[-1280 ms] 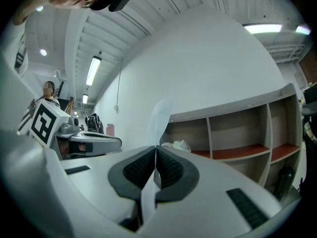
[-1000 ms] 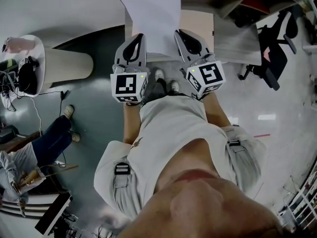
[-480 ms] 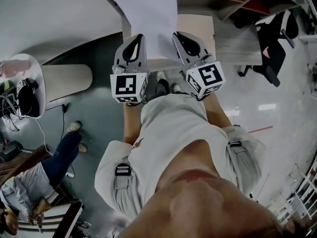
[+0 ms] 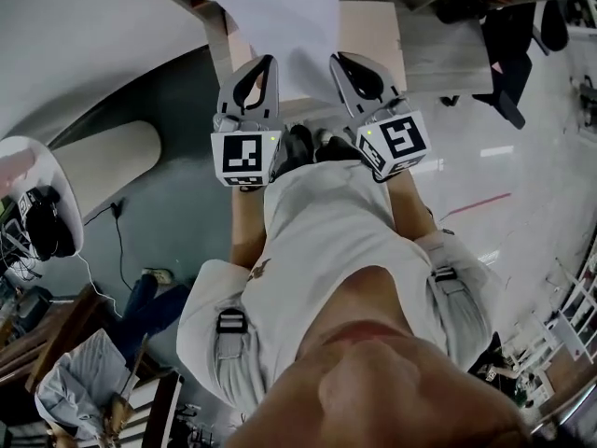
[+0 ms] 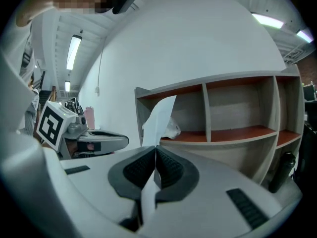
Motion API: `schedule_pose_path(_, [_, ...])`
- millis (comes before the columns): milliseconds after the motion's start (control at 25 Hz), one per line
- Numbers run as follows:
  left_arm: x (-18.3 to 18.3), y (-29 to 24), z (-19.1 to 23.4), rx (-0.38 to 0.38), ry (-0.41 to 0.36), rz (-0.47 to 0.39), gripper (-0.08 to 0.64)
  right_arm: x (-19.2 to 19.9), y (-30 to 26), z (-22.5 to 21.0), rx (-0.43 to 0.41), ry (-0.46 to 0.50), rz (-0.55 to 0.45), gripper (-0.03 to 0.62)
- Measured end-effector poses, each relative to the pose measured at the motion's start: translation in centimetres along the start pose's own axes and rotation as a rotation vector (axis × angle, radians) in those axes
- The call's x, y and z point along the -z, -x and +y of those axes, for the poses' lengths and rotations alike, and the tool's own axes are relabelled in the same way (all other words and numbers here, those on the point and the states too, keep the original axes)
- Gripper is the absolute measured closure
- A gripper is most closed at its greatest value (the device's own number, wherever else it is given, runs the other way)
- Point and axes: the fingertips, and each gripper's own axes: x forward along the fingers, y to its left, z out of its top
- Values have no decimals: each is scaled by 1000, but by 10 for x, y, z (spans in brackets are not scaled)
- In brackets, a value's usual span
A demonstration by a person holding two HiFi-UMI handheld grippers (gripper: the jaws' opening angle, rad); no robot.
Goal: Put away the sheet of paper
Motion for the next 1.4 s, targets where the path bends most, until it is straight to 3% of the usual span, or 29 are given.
schedule_pose_path(480, [58, -65, -18, 102, 34, 73, 538, 64, -8, -54, 85, -66, 105, 572])
schedule_pose_path(1400, [147, -165, -37, 97, 65, 180, 538, 177, -39, -148, 78, -173, 269, 572])
